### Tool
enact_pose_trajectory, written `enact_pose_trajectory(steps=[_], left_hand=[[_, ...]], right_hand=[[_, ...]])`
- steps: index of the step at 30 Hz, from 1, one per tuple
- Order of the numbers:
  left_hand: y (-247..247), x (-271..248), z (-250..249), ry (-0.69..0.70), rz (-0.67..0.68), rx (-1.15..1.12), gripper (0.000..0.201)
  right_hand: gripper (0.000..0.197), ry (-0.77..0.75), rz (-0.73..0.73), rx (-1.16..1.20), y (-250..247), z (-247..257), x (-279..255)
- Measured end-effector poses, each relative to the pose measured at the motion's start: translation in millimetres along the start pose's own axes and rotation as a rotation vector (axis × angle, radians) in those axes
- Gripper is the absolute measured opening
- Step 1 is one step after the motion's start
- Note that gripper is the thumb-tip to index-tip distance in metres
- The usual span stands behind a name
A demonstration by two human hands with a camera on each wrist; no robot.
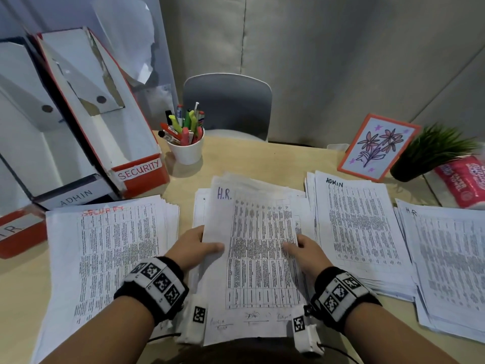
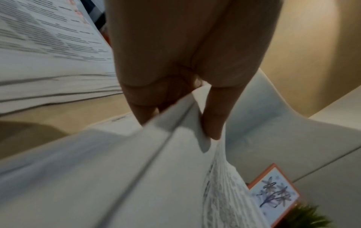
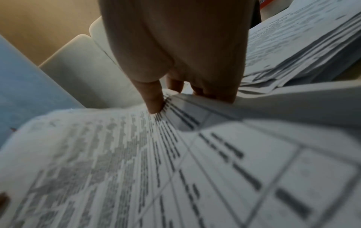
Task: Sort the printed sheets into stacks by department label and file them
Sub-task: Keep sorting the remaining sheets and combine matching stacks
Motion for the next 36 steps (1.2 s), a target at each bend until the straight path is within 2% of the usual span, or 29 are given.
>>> enact_pose_trajectory(steps=[4, 6, 8, 9, 11, 13, 15, 17, 19, 21, 23, 25, 26, 29, 30, 34, 36], left_hand=[[-3, -10, -30, 0.063, 0.020, -0.105, 0.023], [-10, -16, -51, 0.151, -0.023, -0.127, 0.020], [-20, -23, -72, 0.252, -0.112, -0.143, 0.018], [-24, -26, -81, 0.303, -0.152, -0.151, 0.017], [-32, -33, -96, 0.370, -0.213, -0.189, 0.018], [-36, -43, -110, 0.449, -0.258, -0.197, 0.031], [-35, -49, -117, 0.517, -0.281, -0.216, 0.040], [-32, -49, -114, 0.529, -0.282, -0.284, 0.036], [-26, -43, -101, 0.494, -0.272, -0.263, 0.036], [-17, -36, -78, 0.424, -0.261, -0.191, 0.027], [-10, -31, -53, 0.338, -0.259, -0.126, 0.028], [-7, -27, -39, 0.313, -0.282, -0.065, 0.024], [-7, -27, -37, 0.314, -0.296, -0.058, 0.022], [-7, -24, -34, 0.326, -0.337, -0.052, 0.017], [-7, -24, -34, 0.325, -0.344, -0.033, 0.017], [-7, -23, -30, 0.312, -0.360, -0.028, 0.019], [-8, -24, -32, 0.339, -0.382, -0.017, 0.018]], right_hand=[[0.066, 0.024, 0.046, 0.250, -9, 14, -1], [0.055, -0.014, 0.082, 0.278, -17, 31, -4], [0.024, -0.118, 0.036, 0.323, -33, 58, -15], [0.017, -0.186, -0.019, 0.351, -41, 71, -19], [0.016, -0.345, -0.155, 0.379, -58, 96, -33], [0.021, -0.499, -0.233, 0.403, -65, 115, -46], [0.023, -0.614, -0.248, 0.385, -65, 126, -61], [0.027, -0.674, -0.234, 0.348, -59, 128, -70], [0.031, -0.616, -0.171, 0.324, -46, 111, -68], [0.031, -0.512, -0.086, 0.243, -28, 85, -62], [0.013, -0.461, -0.061, 0.143, -16, 68, -60], [0.041, -0.450, -0.060, 0.063, -9, 58, -59], [0.045, -0.460, -0.044, 0.034, -7, 55, -57], [0.013, -0.485, -0.094, -0.033, -6, 50, -49], [0.009, -0.472, -0.104, -0.054, -5, 46, -45], [0.008, -0.388, -0.120, -0.040, -4, 39, -37], [0.011, -0.401, -0.170, -0.019, -7, 41, -35]])
Point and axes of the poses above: each hand's wrist, its own x-axis towards the middle knuckle, its own y-axis out of the palm, z = x × y, the point moved 6 cm from there along x, towards the middle knuckle, and after that the axes turned 8 degrees about -z, right-handed, at the moved point
